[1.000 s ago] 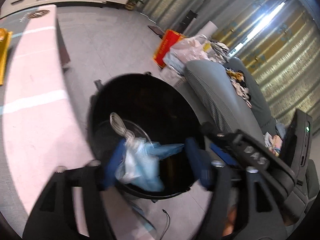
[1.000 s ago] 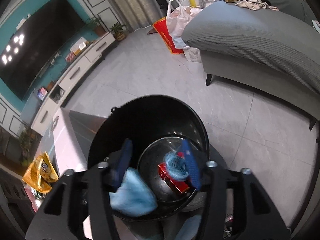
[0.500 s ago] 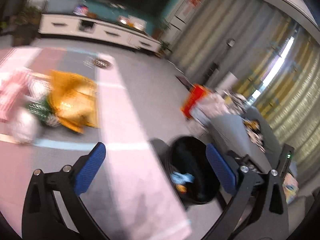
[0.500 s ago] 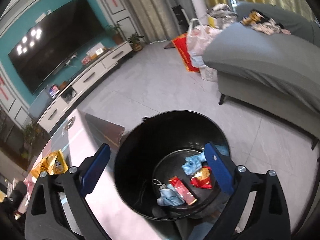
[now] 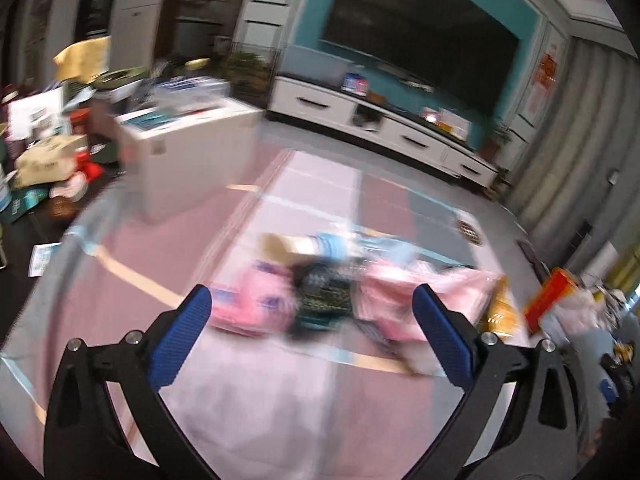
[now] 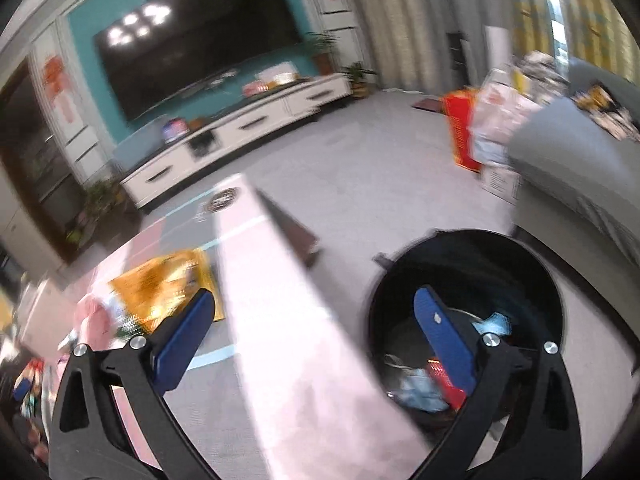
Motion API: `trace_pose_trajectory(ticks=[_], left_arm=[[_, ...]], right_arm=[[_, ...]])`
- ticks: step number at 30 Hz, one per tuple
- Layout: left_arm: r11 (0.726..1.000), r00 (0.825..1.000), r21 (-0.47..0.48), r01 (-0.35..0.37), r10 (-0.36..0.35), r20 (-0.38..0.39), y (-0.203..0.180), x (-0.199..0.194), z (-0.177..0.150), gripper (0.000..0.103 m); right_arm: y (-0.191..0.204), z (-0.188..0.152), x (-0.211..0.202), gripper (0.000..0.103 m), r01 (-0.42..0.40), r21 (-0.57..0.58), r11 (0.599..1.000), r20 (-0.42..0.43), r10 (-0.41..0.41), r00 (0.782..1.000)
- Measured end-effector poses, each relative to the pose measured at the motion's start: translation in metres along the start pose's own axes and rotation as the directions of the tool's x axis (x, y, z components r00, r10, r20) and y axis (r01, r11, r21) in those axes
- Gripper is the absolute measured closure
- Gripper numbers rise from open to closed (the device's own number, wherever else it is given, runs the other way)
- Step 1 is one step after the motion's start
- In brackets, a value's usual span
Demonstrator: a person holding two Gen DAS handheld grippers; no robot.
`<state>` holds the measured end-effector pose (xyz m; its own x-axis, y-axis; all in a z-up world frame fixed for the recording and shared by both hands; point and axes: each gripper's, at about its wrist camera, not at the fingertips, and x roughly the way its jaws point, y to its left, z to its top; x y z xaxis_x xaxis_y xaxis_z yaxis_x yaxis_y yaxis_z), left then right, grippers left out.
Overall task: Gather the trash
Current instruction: 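Grasp the pink fabric with the right tool while the left tool grasps the pink tissue pack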
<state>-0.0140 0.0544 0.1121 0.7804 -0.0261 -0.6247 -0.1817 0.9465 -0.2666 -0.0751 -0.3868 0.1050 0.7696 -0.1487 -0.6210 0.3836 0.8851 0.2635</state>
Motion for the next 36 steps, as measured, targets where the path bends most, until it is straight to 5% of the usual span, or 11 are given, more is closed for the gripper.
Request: trace_pose_trajectory(ticks=[4,11,16,19,25,29,32,36], left_arm=[[0.993,1.000,-0.116,0.020,-0.021,-0.013,0.049,0.025,-0.003,0.003],[0.980,0.996,-0.195,0.039,-0.055,-0.075,0.066,0.071,0.000,0.003],[0.972,0.984,-0.219,0.081,-0.113,-0.136,0.074,0.097,-0.004,0.011],[0.972,0.979,-0.210,0.101,-0.134,-0.153,0.072,0.107,-0.007,0.015],[0.978,0.976,-0.163,0.130,-0.156,-0.155,0.060,0.113,-0.011,0.025],[0.963,0.962,-0.194,0.187,-0.219,-0.162,0.059,0.115,-0.015,0.047],[0.957,0.960,-0.209,0.199,-0.233,-0.155,0.060,0.113,-0.017,0.058],[0.958,0.964,-0.218,0.188,-0.222,-0.146,0.059,0.106,-0.018,0.059]], right_arm=[[0.050,-0.009,0.010,0.005,-0.124,-0.074,0.990,-0.035,0.121,0.992],[0.172,-0.016,0.043,0.005,-0.331,-0.193,0.924,-0.172,0.300,0.938],[0.237,-0.023,0.087,0.007,-0.407,-0.143,0.902,-0.317,0.348,0.882],[0.251,-0.023,0.114,0.009,-0.368,-0.095,0.925,-0.357,0.313,0.880],[0.258,-0.034,0.137,0.033,-0.315,-0.099,0.944,-0.391,0.254,0.884],[0.263,-0.042,0.136,0.059,-0.324,-0.136,0.936,-0.399,0.247,0.883],[0.263,-0.045,0.127,0.069,-0.329,-0.172,0.928,-0.380,0.246,0.892],[0.256,-0.043,0.107,0.079,-0.361,-0.179,0.915,-0.363,0.279,0.889]])
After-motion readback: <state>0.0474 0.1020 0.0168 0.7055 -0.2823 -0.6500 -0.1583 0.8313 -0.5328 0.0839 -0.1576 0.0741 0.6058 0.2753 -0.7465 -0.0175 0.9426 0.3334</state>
